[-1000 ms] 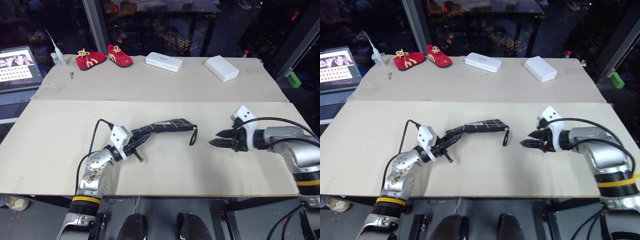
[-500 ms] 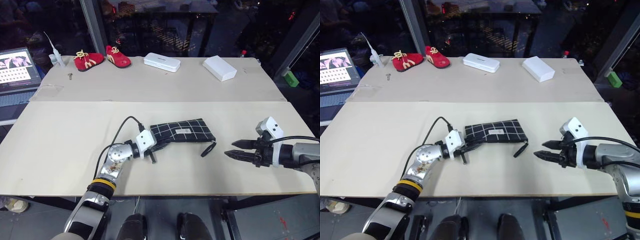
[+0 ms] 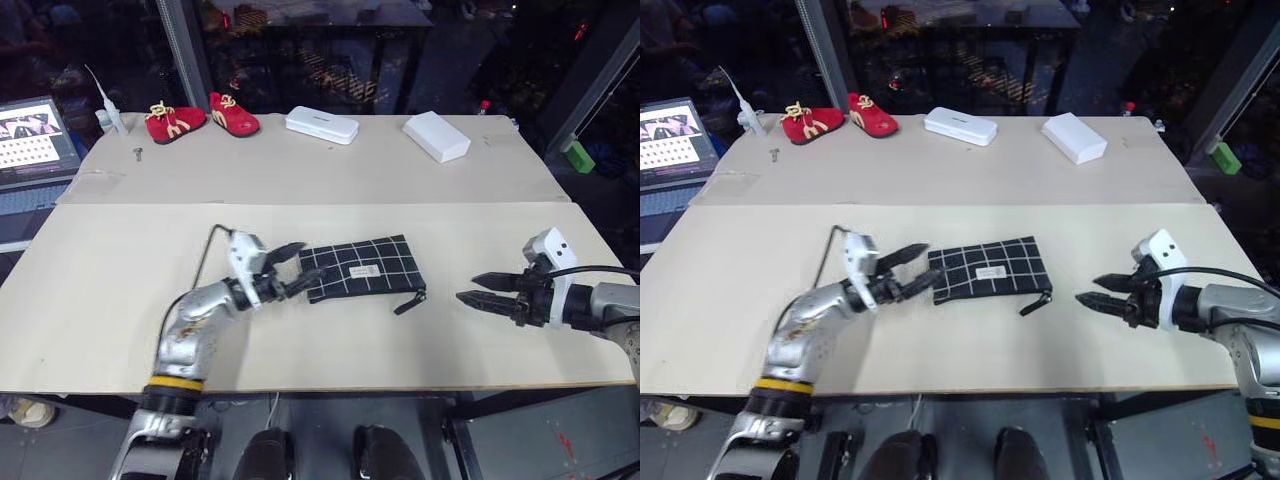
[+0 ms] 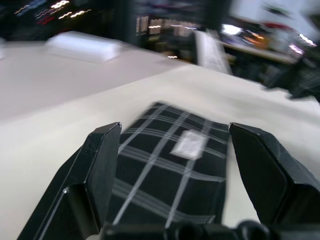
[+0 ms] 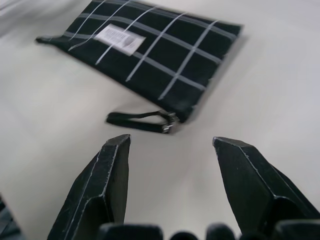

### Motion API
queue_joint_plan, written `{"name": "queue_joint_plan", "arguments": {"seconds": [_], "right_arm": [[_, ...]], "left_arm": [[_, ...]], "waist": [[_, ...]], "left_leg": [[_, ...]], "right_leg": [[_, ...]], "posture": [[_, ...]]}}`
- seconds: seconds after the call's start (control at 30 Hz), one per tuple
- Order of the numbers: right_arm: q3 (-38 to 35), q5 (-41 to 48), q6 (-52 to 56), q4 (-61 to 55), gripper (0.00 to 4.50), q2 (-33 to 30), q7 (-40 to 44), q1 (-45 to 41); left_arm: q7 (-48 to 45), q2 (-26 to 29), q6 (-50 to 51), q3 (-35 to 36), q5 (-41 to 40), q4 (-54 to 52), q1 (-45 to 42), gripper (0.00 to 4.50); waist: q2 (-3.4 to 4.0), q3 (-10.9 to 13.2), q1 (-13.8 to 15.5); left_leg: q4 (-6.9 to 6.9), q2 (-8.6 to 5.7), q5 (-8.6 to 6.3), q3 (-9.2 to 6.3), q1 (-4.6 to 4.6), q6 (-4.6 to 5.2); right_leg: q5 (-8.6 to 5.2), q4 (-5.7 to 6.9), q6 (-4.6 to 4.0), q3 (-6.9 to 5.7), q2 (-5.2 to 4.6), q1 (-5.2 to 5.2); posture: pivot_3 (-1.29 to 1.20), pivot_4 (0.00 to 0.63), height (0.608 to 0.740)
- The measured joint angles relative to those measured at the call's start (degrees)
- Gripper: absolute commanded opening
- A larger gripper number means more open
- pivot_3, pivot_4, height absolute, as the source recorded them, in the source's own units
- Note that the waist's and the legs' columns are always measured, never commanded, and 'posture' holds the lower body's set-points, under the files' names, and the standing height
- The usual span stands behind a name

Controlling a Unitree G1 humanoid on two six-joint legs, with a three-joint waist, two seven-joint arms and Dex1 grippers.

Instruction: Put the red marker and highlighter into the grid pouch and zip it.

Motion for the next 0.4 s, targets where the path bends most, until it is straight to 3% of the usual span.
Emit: {"name": "queue_joint_plan", "arguments": {"seconds": [0.17, 0.27, 0.4], "right_arm": [[-2.9, 1.5, -2.0, 6.1, 2.94, 5.1, -3.5, -4.8], [-4.4, 1.2, -3.8, 12.5, 2.94, 9.0, -7.2, -5.6], [-3.2, 0.1, -4.8, 14.6, 2.94, 11.1, -8.5, -5.5]], "left_arm": [[6.8, 3.5, 10.1, 7.1, -3.5, -5.0, 5.4, 3.73], [11.3, 5.6, 11.1, 17.5, -5.4, -5.3, 9.8, 3.73], [14.0, 5.8, 11.2, 21.5, -7.1, -5.8, 9.7, 3.73]], "waist": [[-0.01, 0.0, -0.2], [-0.02, 0.0, -0.2], [0.05, 0.0, 0.7]], "left_leg": [[0.0, -0.03, 0.0, 0.04, 0.06, 0.0], [-0.02, 0.02, 0.0, 0.03, 0.01, -0.01], [-0.02, -0.09, 0.03, 0.04, 0.01, 0.02]], "right_leg": [[0.0, 0.0, 0.0, 0.04, -0.02, 0.04], [0.0, 0.0, -0.02, -0.02, 0.0, -0.02], [0.0, 0.0, -0.02, 0.0, -0.15, 0.06]], "posture": [[0.0, 0.15, 0.74], [0.0, 0.15, 0.74], [0.0, 0.15, 0.74]]}}
